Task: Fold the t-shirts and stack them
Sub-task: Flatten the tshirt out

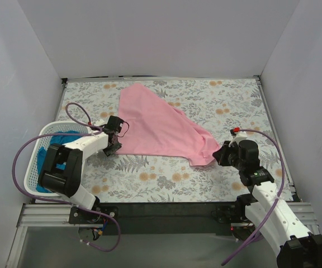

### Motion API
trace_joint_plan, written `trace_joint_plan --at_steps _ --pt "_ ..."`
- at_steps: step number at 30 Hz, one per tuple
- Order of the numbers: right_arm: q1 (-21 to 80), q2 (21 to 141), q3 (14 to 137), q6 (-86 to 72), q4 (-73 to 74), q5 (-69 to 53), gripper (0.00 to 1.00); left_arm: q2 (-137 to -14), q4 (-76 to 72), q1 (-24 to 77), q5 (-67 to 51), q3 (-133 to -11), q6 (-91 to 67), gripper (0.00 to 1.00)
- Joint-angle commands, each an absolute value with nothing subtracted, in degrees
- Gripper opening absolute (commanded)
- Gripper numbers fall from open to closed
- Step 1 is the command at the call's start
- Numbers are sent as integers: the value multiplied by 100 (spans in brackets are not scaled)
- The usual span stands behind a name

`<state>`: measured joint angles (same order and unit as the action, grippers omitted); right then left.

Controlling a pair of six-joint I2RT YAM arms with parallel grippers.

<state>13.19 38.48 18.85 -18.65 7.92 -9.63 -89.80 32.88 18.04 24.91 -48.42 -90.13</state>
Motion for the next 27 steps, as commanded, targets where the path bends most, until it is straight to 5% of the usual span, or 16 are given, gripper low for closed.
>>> trace_joint_plan --at_steps 1,6,15,22,27 --pt "1310 3806 1854 -1819 633 -985 1 -8974 3313 1758 2584 -4667 -9202 25" --pt "1310 3841 1942 -1819 633 -923 1 -8763 3550 1758 2847 -4904 -9062 0" --pt "1301 5219 3937 -1521 712 -53 1 -9298 4174 1740 3120 -8029 -8139 0" --pt "1266 6380 6835 -1134 1002 685 1 -9879 4798 1731 3287 -11150 -7463 0" --pt "1257 6434 8497 -722 1151 782 1 -9266 4520 1723 3174 -11918 -6770 0"
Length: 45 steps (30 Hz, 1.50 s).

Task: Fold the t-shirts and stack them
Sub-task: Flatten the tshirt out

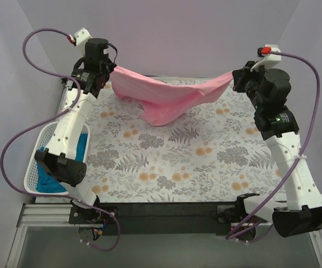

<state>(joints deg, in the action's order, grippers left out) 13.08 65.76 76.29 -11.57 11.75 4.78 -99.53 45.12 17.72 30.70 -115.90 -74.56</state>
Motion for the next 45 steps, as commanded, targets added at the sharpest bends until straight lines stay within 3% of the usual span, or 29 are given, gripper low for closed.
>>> trace_joint_plan --at_steps 1,8,18,24,28,35,39,45 --pt "1257 6364 8630 -625 1151 747 1 -8785 4352 1723 3103 -11709 -6628 0" --pt "1266 5170 9281 270 1300 545 1 -6675 3226 1723 2418 -10635 -5889 0" --pt "1266 4377 10098 747 1845 264 1 -5739 3954 1731 1354 -10766 -5994 0" --pt "1266 4552 10055 861 1898 290 1 -6108 4421 1731 1186 -10873 -6029 0" --pt "1266 4816 9503 870 1767 316 1 -6380 4263 1723 1529 -10144 -6160 0" --pt "1266 5377 7289 791 704 448 1 -7065 2998 1723 1916 -7844 -6591 0" --pt "1257 5966 5875 791 -426 536 1 -8303 2348 1653 2030 -7155 -6741 0" --pt "1196 7565 5546 686 -1203 809 1 -10088 2057 1380 1961 -7487 -6934 0"
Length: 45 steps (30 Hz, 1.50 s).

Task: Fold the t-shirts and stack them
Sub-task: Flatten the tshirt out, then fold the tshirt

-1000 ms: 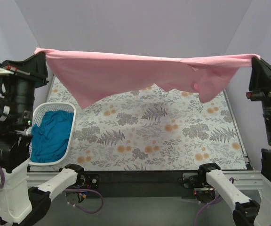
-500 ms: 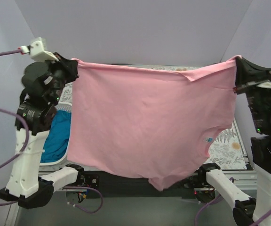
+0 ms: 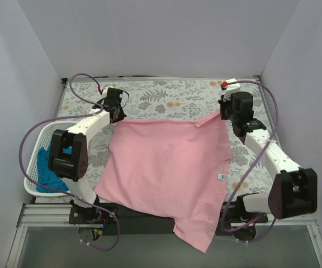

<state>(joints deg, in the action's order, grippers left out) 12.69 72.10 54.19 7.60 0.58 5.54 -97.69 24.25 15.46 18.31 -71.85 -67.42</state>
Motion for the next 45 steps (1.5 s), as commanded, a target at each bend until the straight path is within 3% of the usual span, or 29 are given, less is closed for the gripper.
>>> trace_joint_plan --at_steps 1,8,17,33,45 --pt "1187 7985 5650 659 -1204 826 1 -10464 2031 1319 1899 -7567 -6952 0" --pt "1002 9052 5985 396 -1283 897 1 -11451 1942 1266 1855 -8261 -6785 0" --pt "932 8965 6082 167 -1056 747 1 -11672 2048 1134 1723 -8613 -6776 0" --pt "932 7111 5195 -1036 992 344 1 -10398 2698 1125 1564 -7840 -6899 0" --pt "932 5433 4228 -1784 2126 -158 1 -9378 2804 1125 1626 -6558 -7101 0"
